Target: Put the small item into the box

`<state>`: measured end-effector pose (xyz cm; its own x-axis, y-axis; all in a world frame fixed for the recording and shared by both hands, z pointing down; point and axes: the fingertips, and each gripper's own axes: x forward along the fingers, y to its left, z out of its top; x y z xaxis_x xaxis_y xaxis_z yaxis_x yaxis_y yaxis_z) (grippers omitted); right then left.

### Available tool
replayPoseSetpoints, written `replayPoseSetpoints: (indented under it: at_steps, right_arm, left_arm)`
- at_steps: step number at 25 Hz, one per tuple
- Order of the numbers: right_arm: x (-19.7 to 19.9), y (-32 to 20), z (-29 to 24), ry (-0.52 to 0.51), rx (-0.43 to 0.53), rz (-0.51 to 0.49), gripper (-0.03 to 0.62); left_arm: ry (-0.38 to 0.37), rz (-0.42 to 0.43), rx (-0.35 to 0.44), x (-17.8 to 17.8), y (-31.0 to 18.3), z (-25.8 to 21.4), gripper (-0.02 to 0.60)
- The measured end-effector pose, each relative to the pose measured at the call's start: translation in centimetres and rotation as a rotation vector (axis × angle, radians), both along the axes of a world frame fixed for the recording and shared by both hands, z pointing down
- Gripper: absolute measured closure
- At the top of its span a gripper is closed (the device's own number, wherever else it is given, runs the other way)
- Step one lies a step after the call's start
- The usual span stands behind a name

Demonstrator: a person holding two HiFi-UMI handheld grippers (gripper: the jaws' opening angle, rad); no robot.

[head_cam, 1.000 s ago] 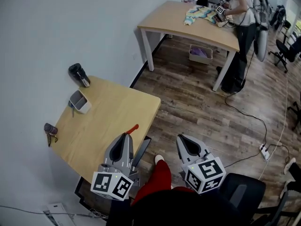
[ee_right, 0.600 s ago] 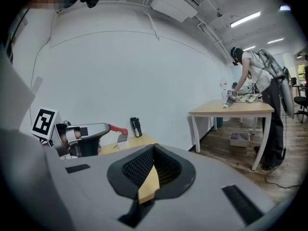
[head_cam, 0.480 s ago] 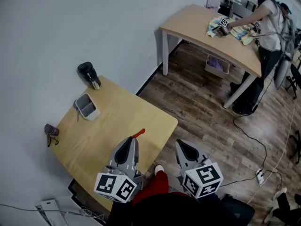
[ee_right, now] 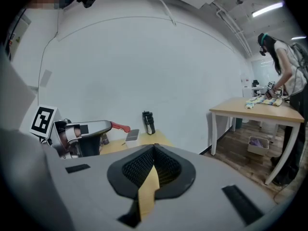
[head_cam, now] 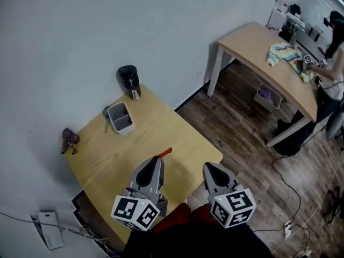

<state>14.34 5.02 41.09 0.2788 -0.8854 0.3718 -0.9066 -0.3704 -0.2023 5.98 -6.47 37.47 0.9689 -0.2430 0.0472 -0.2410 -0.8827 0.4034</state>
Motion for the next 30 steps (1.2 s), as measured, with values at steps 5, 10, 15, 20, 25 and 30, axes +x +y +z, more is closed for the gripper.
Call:
replayPoseSetpoints:
  at_steps: [5, 10, 15, 20, 25, 30]
  right_arm:
    - [-0.5, -2.6, -0.1, 0.007, -0.008, -0.067, 0.586]
    - [-0.7, -5.5, 0.3, 0.004, -0.016, -0.148, 0.586]
    - [-0.1, -8.7, 0.3, -0.005, -0.013, -0.241, 0.586]
    - [1.1, -12.3, 0.6, -0.014, -0.015, -0.348, 0.586]
    - [1.7, -15.5, 0.6, -0.018, -0.014, -0.473, 0.586]
    - [2.7, -18.0, 0.5, -0.022, -0.013, -0.578, 0.586]
  left_arm:
    - [0.005, -0.08, -0.002, -1.6, -2.3, -0.1, 0.566]
    - [-0.007, -0.161, 0.004, -2.7, -4.4, 0.1, 0.566]
    - [-0.019, -0.257, 0.01, -2.8, -6.6, 0.2, 0.566]
    - [-0.034, -0.363, 0.023, -2.8, -8.5, -0.1, 0.566]
    - [-0.057, -0.486, 0.025, -3.1, -10.5, -0.1, 0.566]
    - [-0.087, -0.587, 0.032, -2.7, -12.0, 0.1, 0.566]
